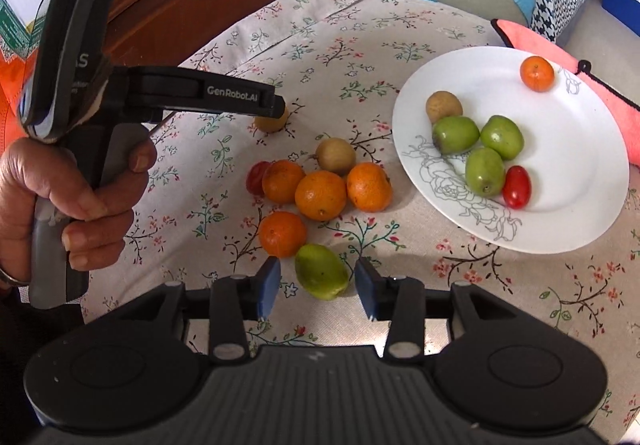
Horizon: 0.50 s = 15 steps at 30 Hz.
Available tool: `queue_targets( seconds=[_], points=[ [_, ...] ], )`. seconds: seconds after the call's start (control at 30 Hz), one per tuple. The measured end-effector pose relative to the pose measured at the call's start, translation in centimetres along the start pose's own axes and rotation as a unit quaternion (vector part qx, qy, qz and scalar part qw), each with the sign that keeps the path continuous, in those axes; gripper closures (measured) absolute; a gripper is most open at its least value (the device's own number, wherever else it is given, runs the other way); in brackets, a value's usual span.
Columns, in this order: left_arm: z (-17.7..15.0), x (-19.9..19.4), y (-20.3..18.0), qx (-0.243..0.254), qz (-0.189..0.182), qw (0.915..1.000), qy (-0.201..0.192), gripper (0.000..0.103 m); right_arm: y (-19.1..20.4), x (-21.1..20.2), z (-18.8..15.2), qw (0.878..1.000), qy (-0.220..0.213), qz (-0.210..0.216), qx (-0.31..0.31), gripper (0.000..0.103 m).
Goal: Organize fruits
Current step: 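Grasp a large green jujube with the right gripper while the left gripper grasps a brown kiwi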
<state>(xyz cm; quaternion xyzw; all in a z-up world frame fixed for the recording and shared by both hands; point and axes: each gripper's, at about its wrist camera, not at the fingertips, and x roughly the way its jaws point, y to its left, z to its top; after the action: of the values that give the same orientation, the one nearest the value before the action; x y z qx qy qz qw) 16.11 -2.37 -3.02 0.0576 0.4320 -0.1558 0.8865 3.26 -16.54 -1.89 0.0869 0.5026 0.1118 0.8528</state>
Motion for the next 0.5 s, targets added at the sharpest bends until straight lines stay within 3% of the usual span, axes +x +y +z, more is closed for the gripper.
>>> queue_targets(
  seconds=[0.5],
  points=[
    [-0.4, 1.5, -0.4, 0.022, -0.003, 0.9997, -0.002, 0.045, 1.3, 1.2, 0.0, 0.998, 0.001, -0.034, -0.048, 0.061]
  ],
)
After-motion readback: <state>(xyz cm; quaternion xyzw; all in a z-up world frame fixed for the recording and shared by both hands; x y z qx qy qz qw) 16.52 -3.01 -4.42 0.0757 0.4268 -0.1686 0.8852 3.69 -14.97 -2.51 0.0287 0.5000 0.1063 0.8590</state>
